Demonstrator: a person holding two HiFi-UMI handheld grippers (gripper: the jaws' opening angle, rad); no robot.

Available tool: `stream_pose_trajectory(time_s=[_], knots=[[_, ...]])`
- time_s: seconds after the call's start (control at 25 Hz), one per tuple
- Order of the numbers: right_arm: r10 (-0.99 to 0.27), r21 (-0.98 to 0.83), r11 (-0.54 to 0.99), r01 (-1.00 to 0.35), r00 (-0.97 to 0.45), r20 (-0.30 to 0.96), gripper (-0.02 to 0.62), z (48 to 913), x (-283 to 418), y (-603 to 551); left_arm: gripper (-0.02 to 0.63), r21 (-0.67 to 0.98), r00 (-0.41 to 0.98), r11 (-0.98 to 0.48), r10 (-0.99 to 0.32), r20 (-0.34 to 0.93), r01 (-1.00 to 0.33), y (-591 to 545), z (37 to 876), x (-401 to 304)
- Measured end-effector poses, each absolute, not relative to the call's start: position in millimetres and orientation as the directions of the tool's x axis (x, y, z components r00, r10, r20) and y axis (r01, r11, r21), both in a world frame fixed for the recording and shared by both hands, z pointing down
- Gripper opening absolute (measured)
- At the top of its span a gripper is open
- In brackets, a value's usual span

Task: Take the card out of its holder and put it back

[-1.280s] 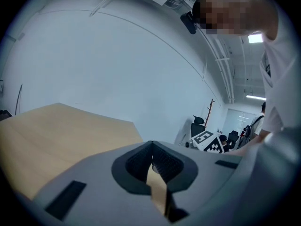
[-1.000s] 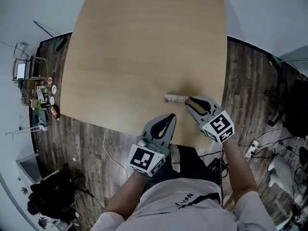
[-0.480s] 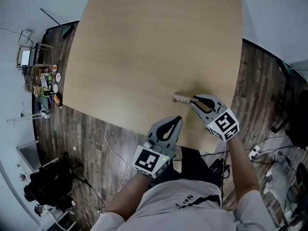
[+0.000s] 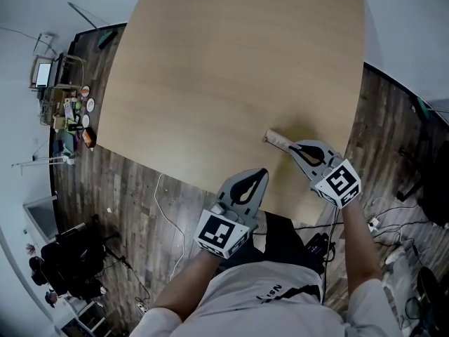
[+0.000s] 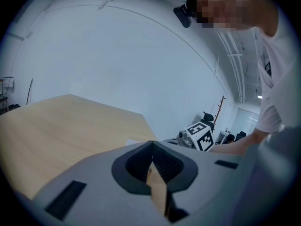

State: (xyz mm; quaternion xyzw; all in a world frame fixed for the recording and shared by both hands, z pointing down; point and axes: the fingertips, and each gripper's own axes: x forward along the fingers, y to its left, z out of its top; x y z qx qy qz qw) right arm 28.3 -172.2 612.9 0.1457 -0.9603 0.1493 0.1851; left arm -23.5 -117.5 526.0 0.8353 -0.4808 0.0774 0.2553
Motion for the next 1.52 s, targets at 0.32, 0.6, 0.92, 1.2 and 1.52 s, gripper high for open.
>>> stream_pose_trajectory(time_s=[0.32,0.6,0.92,1.2,1.52], knots=[[-0.275,-0.191,0.913,-0.361,-0.889,0.367,0.026,571,29,-175,0.013,0.347,0.528,-0.417,-0.776,0.345,-0.84,-112,507,-29],[-0.349,-0.193,0.884,-0.426,-0.875,0.334,0.026,529,34,-178,0.014,0.346,0.541,-0.437,-0.782,0.311,-0.831,-110,486,-32],[-0.423,-0.218,0.847,-0.485,-0.863,0.278,0.026,466,32,-158,0.013,0.338,0.591,-0.499,-0.759,0.273,-0.798,-97,450,-40],[-0.507,-0.192,0.815,-0.548,-0.833,0.223,0.026,400,40,-137,0.014,0.343,0.634,-0.546,-0.735,0.241,-0.764,-78,414,-49],[-0.566,-0.149,0.79,-0.594,-0.801,0.195,0.026,353,26,-89,0.012,0.324,0.682,-0.611,-0.706,0.191,-0.723,-42,375,-62]])
